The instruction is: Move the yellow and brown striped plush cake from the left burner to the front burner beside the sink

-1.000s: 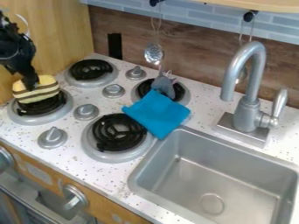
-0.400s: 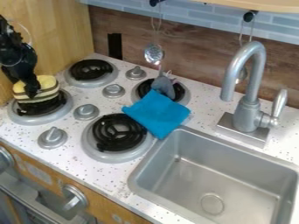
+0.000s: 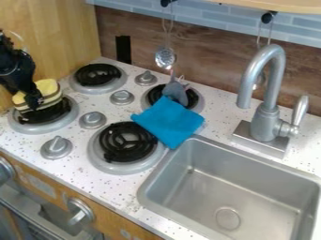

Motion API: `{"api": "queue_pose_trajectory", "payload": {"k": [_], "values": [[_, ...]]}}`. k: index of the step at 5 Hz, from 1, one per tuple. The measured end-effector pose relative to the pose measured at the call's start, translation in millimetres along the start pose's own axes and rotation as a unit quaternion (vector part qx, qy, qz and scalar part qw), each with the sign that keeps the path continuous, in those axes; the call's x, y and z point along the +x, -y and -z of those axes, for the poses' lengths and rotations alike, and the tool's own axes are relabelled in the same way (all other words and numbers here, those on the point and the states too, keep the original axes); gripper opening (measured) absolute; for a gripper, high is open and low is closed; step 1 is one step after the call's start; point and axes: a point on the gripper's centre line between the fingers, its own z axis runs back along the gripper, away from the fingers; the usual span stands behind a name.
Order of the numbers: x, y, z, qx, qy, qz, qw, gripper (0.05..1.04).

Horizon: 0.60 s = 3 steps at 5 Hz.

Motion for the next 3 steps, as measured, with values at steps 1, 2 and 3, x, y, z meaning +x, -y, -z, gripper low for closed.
{"api": "queue_pose_trajectory", "payload": {"k": [1,2,3], "values": [[-1.6,5.9,0.2,-0.009,0.012,-0.005,0.9999,0.795],[-0.5,6.1,-0.2,-0.009,0.016,-0.008,0.9998,0.7],[0.1,6.9,0.3,-0.012,0.018,-0.015,0.9997,0.662]]}}
